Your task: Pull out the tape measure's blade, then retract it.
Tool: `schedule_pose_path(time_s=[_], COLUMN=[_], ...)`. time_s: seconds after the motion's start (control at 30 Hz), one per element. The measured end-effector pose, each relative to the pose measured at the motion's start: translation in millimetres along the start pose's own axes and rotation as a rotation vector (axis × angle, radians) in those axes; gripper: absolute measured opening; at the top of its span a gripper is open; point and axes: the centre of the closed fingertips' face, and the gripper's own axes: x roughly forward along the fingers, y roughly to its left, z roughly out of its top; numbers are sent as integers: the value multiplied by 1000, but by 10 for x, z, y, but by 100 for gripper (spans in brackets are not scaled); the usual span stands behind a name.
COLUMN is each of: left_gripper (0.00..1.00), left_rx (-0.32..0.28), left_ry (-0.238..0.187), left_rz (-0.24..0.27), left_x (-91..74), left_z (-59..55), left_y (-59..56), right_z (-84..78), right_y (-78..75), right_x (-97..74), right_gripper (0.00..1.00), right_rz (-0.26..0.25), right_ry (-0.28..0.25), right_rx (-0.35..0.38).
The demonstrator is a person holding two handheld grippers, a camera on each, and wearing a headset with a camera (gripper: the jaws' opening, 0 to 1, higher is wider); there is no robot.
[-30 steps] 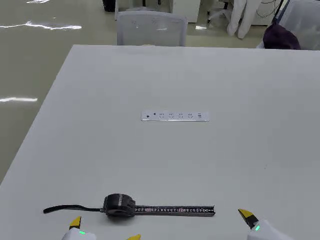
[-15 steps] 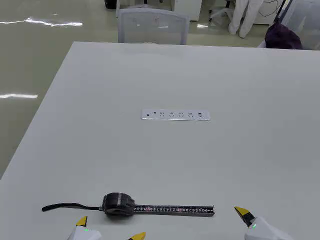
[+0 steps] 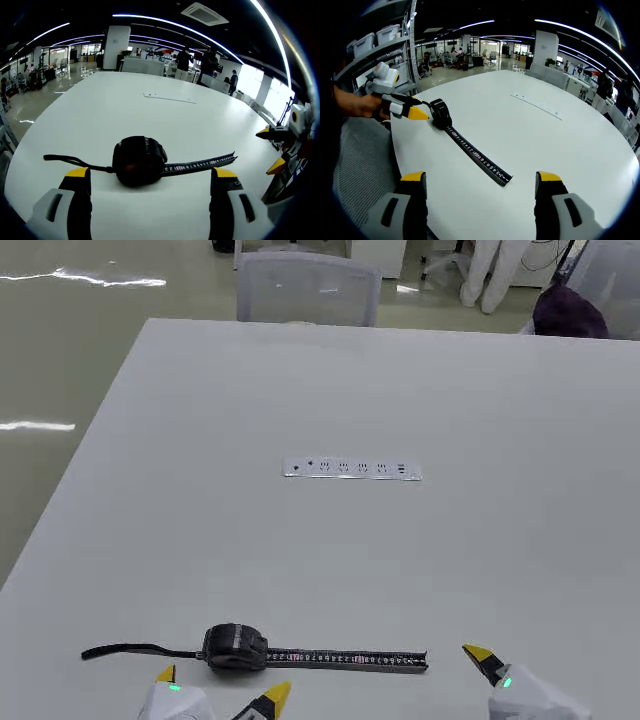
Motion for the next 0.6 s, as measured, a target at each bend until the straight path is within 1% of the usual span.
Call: schedule_pose_path(time_s=[0.07,0.13,0.2,0.33,0.4,0.5,0.57,0.6], left_gripper=[99,99,99,99,99,99,99,99], left_rx=[-6,-8,-11,-16,-46,-60,-67,-68], left_ry=[-7,-5,9,-2,-2,-2,0,-1], left_rz=[12,15,25,46,51,65,69,73], left_x=[29,44,66,93,128,162,201,212], left_z=[-17,-29,-62,-63,-77,-96,-104,-102], left_y=[18,19,37,73,86,112,113,115], right_z=[-18,-26,-8,-15,-43,-52,-62,-72], right_y=[-31,-49,-63,-90,-105,-138,-161,-174], right_x=[10,18,25,53,73,88,112,121], right_gripper=[89,89,88,85,83,80,76,75], right_rz=[8,16,24,51,69,83,112,117], right_ry=[9,11,-1,-3,-2,-8,-17,-14], right_rx=[-3,-13,-33,-68,-83,-105,-115,-120])
